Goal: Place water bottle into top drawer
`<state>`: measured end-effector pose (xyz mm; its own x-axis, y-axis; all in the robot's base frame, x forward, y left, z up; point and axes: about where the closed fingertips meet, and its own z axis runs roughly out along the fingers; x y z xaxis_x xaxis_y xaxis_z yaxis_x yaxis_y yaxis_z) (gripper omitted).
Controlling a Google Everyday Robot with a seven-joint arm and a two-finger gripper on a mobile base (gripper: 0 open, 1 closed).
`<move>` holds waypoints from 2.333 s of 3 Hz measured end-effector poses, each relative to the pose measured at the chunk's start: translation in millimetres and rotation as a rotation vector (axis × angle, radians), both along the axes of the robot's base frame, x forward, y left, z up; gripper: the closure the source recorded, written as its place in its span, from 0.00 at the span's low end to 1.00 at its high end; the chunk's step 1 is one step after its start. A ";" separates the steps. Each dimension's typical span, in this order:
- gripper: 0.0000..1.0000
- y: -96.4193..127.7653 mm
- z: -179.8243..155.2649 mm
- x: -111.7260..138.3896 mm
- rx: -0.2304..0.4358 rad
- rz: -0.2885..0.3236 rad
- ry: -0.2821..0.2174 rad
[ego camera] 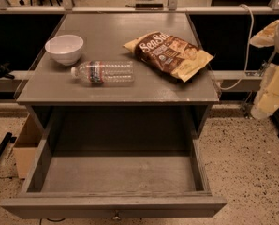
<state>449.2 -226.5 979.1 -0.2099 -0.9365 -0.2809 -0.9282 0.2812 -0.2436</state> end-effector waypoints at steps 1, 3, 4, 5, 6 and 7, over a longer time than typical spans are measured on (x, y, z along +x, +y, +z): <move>0.00 4.8 0.1 10.4 0.067 0.032 -0.007; 0.00 75.8 13.3 17.6 0.196 0.213 -0.021; 0.00 123.5 21.0 4.3 0.207 0.324 -0.038; 0.00 152.9 19.8 3.0 0.168 0.372 -0.049; 0.00 173.2 13.2 17.1 0.110 0.386 -0.050; 0.00 183.6 0.3 32.8 0.063 0.380 -0.036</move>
Offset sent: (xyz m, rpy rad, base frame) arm 0.0235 0.0610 0.0107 0.2322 -0.0145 0.2067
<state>481.9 -42.9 979.4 0.1593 -0.9265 -0.3408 -0.9604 -0.0654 -0.2710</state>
